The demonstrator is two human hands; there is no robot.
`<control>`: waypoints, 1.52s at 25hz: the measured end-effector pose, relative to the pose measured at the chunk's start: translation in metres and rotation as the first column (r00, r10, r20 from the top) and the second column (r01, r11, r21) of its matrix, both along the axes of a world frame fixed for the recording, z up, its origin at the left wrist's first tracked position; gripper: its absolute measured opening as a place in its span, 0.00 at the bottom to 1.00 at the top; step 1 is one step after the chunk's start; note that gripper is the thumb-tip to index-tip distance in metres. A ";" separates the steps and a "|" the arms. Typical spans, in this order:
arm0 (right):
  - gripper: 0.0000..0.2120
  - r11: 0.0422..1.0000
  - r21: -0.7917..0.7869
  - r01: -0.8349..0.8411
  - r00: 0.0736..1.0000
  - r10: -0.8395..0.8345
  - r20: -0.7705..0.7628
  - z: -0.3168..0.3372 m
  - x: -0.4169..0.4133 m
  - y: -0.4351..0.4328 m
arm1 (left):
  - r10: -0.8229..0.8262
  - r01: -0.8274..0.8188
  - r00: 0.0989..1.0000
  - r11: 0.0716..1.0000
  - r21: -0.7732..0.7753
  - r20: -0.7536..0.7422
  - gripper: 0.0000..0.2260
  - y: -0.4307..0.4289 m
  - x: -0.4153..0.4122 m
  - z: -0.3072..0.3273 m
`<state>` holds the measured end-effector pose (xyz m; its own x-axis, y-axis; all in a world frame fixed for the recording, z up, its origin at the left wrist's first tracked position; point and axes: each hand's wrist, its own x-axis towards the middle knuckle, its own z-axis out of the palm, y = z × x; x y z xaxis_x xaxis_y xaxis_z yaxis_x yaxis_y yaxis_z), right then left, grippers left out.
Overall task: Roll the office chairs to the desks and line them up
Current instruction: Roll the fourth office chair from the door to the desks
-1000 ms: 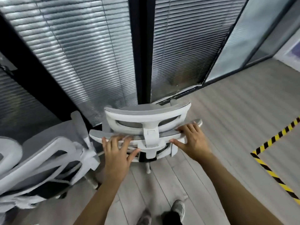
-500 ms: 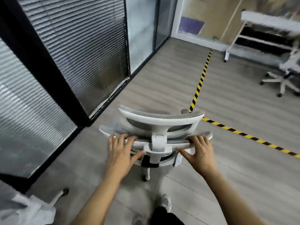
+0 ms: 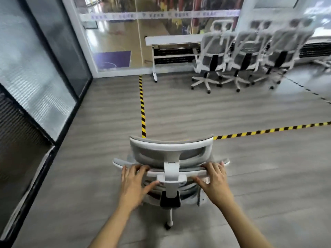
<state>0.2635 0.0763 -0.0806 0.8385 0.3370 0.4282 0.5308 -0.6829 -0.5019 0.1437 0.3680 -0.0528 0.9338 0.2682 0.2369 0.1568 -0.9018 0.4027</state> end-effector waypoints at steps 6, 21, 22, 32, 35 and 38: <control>0.26 0.991 -0.024 0.133 0.988 -0.134 -0.078 0.005 0.164 -0.129 | -0.151 0.151 0.988 0.987 -0.055 0.003 0.25 -0.114 0.201 0.004; 0.24 0.892 -0.083 0.444 0.889 -0.450 -0.083 0.015 0.604 -0.376 | -0.470 0.470 0.882 0.882 0.002 0.035 0.24 -0.351 0.746 0.001; 0.24 0.873 -0.114 0.474 0.866 -0.485 -0.119 0.018 0.633 -0.391 | -0.481 0.481 0.876 0.877 -0.004 0.029 0.24 -0.369 0.781 0.003; 0.27 0.793 -0.086 0.603 0.776 -0.608 -0.170 0.009 0.939 -0.572 | -0.575 0.582 0.811 0.811 -0.052 0.105 0.24 -0.557 1.120 -0.002; 0.33 0.792 -0.116 0.600 0.770 -0.610 -0.185 0.015 1.043 -0.637 | -0.575 0.579 0.814 0.814 -0.046 0.080 0.25 -0.626 1.225 0.003; 0.34 0.787 -0.151 0.599 0.766 -0.617 -0.180 0.021 1.144 -0.700 | -0.584 0.584 0.809 0.812 0.020 0.068 0.24 -0.691 1.327 0.006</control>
<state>1.4079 -0.6240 -0.0592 0.9443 -0.2495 0.2144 -0.1204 -0.8686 -0.4806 1.4704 -0.3235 -0.0464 0.8964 -0.3215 0.3051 -0.4263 -0.8140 0.3946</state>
